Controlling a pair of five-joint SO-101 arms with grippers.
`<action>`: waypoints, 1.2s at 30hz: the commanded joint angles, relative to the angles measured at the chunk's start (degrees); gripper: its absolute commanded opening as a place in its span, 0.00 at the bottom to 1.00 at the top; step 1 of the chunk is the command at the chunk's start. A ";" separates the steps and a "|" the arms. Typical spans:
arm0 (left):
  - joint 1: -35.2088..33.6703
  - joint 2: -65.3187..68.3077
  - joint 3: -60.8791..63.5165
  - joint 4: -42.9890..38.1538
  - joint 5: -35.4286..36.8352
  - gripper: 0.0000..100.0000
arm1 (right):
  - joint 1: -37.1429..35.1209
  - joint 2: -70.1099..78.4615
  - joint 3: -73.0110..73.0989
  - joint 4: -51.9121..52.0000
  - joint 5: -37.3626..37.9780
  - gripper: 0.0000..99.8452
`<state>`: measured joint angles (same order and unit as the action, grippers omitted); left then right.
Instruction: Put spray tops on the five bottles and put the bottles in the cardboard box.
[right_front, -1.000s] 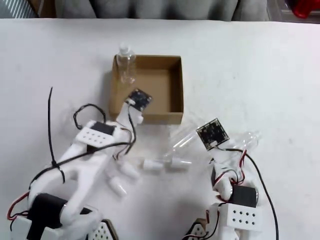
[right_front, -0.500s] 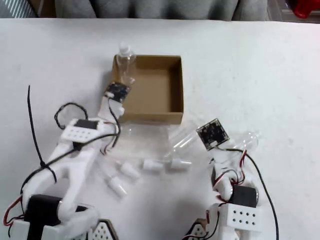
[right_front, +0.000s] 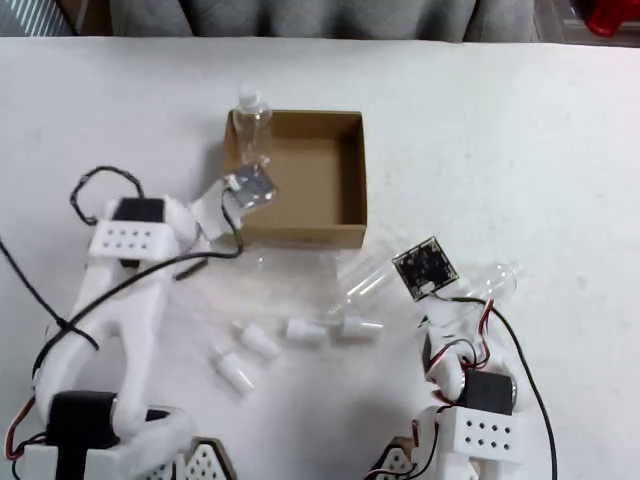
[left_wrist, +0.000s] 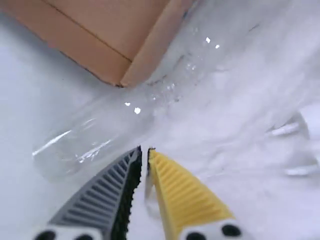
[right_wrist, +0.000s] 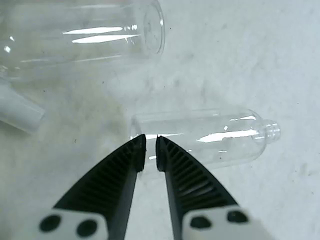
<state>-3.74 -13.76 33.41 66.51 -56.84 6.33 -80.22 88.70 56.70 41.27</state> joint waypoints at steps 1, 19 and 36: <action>-2.42 0.13 -4.75 0.88 -11.69 0.02 | 1.19 0.66 1.49 -0.04 0.53 0.02; -2.07 0.57 -6.86 -1.93 -36.66 0.26 | 1.19 0.66 1.49 -0.04 0.53 0.02; -0.31 13.14 -15.30 -8.62 -36.84 0.30 | 0.92 0.66 1.58 0.13 2.37 0.02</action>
<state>-5.23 -3.12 24.44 57.80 -92.97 6.33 -80.22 88.70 56.70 43.03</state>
